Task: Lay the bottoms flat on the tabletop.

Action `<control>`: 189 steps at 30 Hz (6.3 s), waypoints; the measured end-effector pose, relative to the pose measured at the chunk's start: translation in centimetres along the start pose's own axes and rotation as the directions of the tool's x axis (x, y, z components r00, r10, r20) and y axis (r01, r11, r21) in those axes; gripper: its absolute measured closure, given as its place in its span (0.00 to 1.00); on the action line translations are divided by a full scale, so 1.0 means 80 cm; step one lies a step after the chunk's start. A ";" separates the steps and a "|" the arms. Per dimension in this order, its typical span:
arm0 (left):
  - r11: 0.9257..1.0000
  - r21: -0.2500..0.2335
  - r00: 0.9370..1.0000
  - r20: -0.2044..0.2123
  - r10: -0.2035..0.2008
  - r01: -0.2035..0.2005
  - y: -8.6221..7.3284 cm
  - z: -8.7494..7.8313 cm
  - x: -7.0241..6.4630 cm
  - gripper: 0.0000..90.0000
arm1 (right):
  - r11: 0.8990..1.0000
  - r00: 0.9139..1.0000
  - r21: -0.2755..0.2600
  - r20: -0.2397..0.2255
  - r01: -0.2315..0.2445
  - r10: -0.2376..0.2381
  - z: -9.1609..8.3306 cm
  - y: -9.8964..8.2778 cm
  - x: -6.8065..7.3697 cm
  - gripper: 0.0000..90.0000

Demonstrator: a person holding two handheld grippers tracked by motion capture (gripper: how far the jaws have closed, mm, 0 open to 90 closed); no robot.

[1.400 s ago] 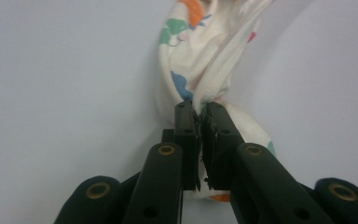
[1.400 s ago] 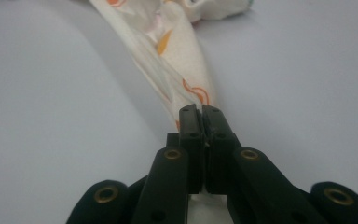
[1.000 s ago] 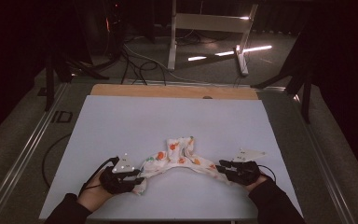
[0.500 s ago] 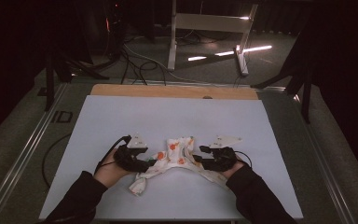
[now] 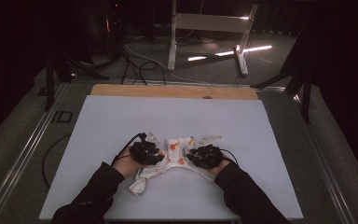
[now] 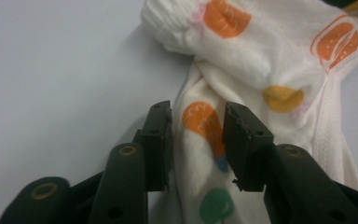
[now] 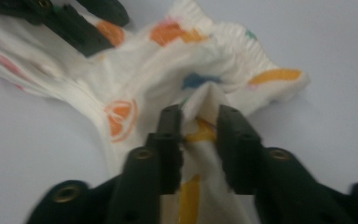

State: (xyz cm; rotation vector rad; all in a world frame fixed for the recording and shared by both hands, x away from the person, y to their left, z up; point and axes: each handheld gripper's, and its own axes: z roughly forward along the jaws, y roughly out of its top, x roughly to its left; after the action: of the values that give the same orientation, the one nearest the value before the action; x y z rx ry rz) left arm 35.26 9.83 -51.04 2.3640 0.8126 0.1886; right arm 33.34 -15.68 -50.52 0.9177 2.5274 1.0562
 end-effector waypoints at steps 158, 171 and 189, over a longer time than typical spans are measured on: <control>0.981 -0.149 0.991 -0.036 -0.130 0.123 0.037 -0.043 0.045 0.96 | 0.990 0.987 -0.060 0.086 -0.130 0.135 -0.028 0.034 -0.059 0.96; 0.970 -0.201 0.985 -0.077 -0.154 0.136 0.063 -0.032 0.078 0.96 | 0.977 0.971 -0.086 0.127 -0.193 0.203 -0.006 0.059 -0.097 0.96; 0.960 -0.225 0.973 -0.120 -0.197 0.167 0.080 -0.012 0.106 0.95 | 0.976 0.958 -0.047 0.190 -0.211 0.216 0.035 0.076 -0.123 0.95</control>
State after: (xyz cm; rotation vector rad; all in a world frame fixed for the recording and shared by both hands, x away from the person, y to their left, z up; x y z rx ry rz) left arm 44.99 11.43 -46.99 2.0790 1.0195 0.3512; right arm 44.92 -17.11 -48.29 1.2449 2.2896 1.0008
